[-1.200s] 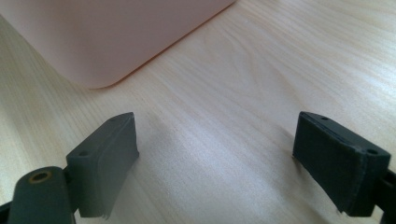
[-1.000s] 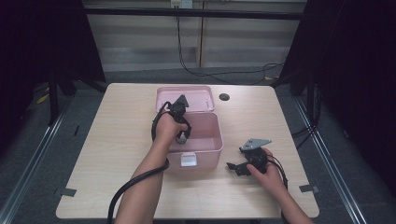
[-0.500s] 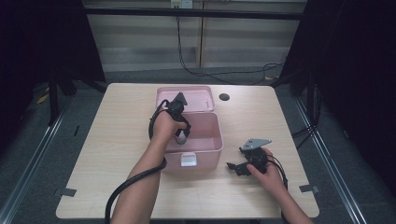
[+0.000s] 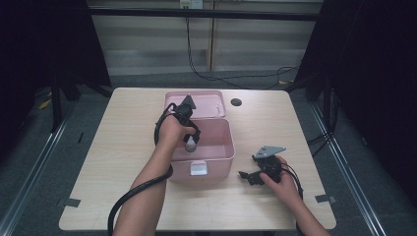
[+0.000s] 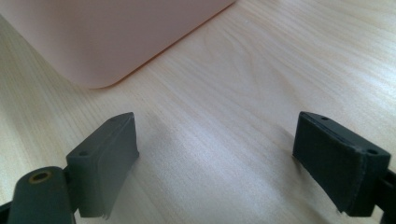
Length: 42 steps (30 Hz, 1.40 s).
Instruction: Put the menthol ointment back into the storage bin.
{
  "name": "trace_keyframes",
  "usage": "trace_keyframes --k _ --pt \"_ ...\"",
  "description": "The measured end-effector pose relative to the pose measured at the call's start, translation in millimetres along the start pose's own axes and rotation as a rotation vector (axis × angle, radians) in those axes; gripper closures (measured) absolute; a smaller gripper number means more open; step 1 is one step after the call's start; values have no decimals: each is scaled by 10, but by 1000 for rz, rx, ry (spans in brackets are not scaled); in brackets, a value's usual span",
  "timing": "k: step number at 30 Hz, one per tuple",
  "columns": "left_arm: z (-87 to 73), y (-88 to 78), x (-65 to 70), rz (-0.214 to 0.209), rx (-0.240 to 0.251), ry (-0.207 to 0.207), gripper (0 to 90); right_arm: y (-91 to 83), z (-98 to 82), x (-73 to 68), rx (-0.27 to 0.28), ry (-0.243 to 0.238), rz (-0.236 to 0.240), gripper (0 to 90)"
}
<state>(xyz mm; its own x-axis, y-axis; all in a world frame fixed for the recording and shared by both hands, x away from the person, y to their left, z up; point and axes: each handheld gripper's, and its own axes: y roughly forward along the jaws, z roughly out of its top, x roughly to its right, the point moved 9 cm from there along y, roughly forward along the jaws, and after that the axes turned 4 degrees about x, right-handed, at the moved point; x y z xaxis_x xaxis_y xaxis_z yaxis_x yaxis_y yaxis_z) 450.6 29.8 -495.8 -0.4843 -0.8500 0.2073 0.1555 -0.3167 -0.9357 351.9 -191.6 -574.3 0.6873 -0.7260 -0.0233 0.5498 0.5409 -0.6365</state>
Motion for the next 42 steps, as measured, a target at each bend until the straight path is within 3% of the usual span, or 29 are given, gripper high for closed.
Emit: trace_keyframes --k 14,26,33,42 --pt "-20 -216 -14 -6 0 -12 355 -2 -1 0 -2 0 1 132" --pt "-27 -445 -57 -4 1 3 356 -22 -10 6 -9 -1 10 150" --pt "-20 -535 -77 -6 14 -5 355 -78 -10 8 -34 -33 21 223" --pt "-29 -632 -122 2 28 -10 355 -201 93 -54 -13 -15 75 341"
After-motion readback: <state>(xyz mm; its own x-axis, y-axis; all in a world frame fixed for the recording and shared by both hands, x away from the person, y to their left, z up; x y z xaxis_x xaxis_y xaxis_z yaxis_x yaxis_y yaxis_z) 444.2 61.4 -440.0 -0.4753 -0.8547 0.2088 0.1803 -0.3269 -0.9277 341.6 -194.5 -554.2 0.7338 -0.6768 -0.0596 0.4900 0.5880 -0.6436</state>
